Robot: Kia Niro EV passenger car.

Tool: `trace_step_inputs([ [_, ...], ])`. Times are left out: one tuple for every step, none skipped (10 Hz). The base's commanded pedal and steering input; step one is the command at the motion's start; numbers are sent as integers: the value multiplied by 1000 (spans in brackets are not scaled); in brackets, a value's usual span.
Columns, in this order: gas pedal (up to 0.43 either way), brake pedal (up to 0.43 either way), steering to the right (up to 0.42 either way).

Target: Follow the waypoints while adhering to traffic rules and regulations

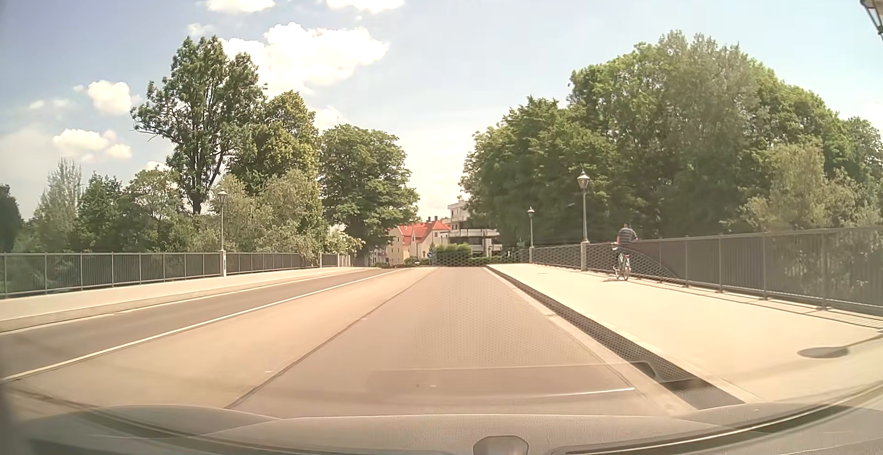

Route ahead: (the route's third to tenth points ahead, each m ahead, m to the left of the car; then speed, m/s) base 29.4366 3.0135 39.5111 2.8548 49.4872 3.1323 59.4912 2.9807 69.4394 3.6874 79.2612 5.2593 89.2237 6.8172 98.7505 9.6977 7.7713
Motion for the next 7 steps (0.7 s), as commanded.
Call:
trace_step_inputs([
  [189,0,-9],
  [189,0,-8],
  [189,0,-7],
  [189,0,-7],
  [189,0,-5],
  [189,0,-5],
  [189,0,-4],
])
